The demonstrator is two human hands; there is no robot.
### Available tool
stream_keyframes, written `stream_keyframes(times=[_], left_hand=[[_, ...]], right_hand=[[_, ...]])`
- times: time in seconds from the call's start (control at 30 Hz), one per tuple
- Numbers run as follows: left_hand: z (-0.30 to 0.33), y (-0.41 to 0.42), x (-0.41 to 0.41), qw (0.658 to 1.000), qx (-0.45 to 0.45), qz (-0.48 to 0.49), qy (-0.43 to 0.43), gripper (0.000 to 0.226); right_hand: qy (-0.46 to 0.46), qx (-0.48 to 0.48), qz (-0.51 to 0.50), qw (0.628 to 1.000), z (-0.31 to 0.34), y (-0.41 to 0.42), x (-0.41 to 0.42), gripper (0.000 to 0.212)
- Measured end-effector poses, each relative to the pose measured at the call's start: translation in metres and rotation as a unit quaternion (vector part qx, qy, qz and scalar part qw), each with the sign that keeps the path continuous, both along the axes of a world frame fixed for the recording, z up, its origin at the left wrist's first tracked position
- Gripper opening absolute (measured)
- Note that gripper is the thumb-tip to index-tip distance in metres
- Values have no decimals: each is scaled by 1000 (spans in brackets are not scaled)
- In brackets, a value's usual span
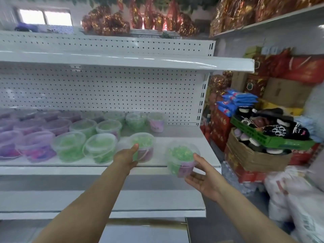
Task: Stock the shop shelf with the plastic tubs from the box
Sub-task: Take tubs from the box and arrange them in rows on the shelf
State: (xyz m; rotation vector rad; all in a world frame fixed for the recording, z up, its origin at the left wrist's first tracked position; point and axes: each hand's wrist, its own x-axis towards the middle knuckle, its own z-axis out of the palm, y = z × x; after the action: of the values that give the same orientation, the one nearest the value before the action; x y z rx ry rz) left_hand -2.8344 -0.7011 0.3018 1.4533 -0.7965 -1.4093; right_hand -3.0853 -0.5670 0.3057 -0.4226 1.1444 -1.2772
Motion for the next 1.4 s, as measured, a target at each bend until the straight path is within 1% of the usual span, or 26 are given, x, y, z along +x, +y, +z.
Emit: stream_keyframes(times=[0.1, 0.13, 0.2, 0.27, 0.3, 0.33, 0.4, 0.43, 0.47, 0.5, 0.6, 0.67, 0.77, 0.9, 0.97, 1.03, 1.2, 1.27, 1.37, 1.4], left_hand=[[-6, -7, 6, 998, -14, 4, -59, 43], [-6, -5, 6, 994, -21, 6, -106, 48], [-6, -1, 3, 975, -51, 25, -216, 59], [-5, 7, -1, 950, -121, 73, -279, 62], [-5, 11, -3, 934, -165, 97, -303, 63], [-4, 13, -4, 910, -214, 106, -339, 62], [-3, 10, -3, 841, -304, 72, -441, 55], [-4, 6, -2, 805, -333, 47, -488, 51], [-5, 2, 0, 779, -349, 24, -520, 49], [-6, -2, 2, 762, -359, 4, -539, 47], [-2, -7, 6, 737, -365, -23, -568, 46], [1, -10, 9, 735, -362, -21, -573, 44], [4, -15, 16, 748, -344, -21, -568, 44], [3, -21, 21, 750, -342, -32, -564, 45], [3, -22, 21, 752, -344, -33, -561, 45], [3, -22, 21, 753, -347, -32, -559, 45], [-1, -26, 23, 754, -357, -30, -550, 44], [-2, -27, 24, 752, -362, -34, -550, 44], [-2, -28, 24, 751, -363, -39, -551, 44], [-3, -28, 25, 750, -364, -40, -551, 44]], right_hand=[[2, 7, -12, 1000, 0, -13, 10, 52], [4, 10, -15, 1000, -1, -17, 13, 53], [7, 12, -20, 1000, -2, -23, 20, 53], [10, 13, -28, 999, -3, -29, 26, 55], [11, 15, -31, 999, -3, -31, 29, 56], [14, 14, -34, 999, -3, -33, 31, 56], [22, 10, -38, 999, -4, -37, 34, 55], [27, 10, -40, 999, -4, -39, 35, 55], [30, 11, -41, 999, -5, -42, 36, 55], [34, 13, -43, 998, -5, -44, 37, 55], [51, 14, -46, 998, -7, -53, 40, 54], [60, 9, -50, 997, -9, -58, 42, 52], [68, 5, -58, 996, -10, -66, 46, 49], [101, -1, -77, 992, -9, -76, 54, 43], [133, -6, -80, 988, -10, -80, 57, 40], [189, 1, -88, 978, -13, -85, 57, 45], [338, 18, -89, 937, -15, -95, 57, 76], [399, 19, -74, 914, -13, -95, 58, 78], [439, 12, -64, 896, -12, -92, 56, 83], [474, 12, -64, 878, -12, -92, 55, 86]])
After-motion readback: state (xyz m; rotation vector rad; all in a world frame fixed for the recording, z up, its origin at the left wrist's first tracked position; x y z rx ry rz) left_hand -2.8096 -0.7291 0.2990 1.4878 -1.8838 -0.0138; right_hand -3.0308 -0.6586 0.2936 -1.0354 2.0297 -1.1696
